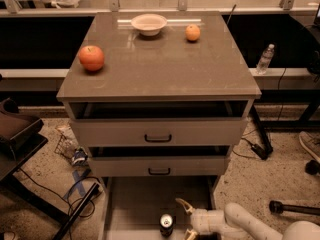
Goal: Pick pepsi can from bottom drawer and place on counter
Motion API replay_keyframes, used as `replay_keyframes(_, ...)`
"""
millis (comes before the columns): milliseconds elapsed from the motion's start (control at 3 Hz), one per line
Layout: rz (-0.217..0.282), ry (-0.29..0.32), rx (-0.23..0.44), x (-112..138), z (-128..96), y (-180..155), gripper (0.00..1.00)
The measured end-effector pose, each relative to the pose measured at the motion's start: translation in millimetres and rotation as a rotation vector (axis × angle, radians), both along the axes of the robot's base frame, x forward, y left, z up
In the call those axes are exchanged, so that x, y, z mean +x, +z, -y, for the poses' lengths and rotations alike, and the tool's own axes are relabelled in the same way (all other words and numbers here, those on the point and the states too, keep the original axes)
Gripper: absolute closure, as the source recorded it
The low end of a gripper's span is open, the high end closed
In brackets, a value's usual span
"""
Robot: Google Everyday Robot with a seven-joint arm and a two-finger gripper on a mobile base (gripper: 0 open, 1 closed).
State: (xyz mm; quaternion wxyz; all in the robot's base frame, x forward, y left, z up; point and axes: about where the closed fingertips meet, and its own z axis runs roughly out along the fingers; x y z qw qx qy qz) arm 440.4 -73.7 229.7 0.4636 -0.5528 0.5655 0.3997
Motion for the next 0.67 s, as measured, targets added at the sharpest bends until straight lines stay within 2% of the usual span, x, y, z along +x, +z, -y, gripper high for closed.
replay_keyframes(333,-0.036,-0.041,-0.062,8,-13,-23,0.03)
replay_keyframes(667,-0.064,-0.064,-0.091,12,-20,-38,0.17)
